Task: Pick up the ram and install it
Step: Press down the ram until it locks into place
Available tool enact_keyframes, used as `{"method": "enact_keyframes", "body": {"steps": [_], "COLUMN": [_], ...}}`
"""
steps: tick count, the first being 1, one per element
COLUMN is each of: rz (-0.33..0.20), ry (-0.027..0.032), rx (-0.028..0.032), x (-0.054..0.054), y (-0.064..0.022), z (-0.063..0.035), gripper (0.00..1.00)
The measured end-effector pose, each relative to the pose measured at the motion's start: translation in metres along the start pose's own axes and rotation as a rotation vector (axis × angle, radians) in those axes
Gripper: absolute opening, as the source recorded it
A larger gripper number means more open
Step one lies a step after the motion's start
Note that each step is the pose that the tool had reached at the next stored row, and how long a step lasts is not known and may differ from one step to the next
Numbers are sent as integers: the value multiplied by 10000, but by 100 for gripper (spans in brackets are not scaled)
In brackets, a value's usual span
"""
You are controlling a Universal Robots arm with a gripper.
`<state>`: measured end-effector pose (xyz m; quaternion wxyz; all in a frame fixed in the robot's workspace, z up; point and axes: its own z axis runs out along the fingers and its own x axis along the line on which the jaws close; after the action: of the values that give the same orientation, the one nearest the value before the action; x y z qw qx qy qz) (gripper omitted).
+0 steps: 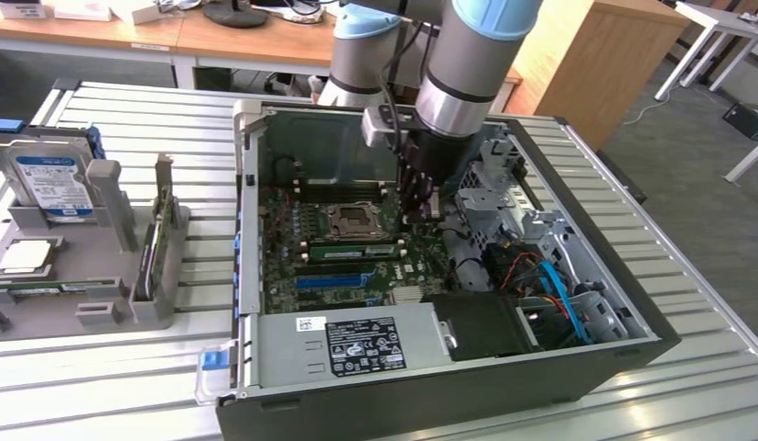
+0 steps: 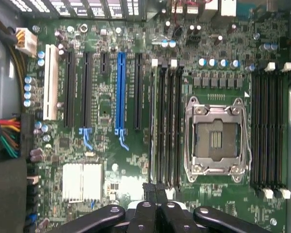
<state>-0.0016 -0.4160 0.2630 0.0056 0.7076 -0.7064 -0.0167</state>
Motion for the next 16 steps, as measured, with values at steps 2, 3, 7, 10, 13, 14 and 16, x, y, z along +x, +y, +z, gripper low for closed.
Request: {"method": "enact_keyframes", "body": {"steps": [2,3,7,10,13,14,16], "rz": [-10,-15,-24,-24,-25,-25,-25], "ry": [2,2,2,3,1,2,0], "rx": [0,-1,-1,-1,-1,-1,0], "x": [0,1,1,2,1,1,2], "y": [-25,-35,-52,-52,-53,-53,-53], "z": [-1,-2,-2,-1,12,19,37], "gripper": [11,11,11,11,11,11,11]}}
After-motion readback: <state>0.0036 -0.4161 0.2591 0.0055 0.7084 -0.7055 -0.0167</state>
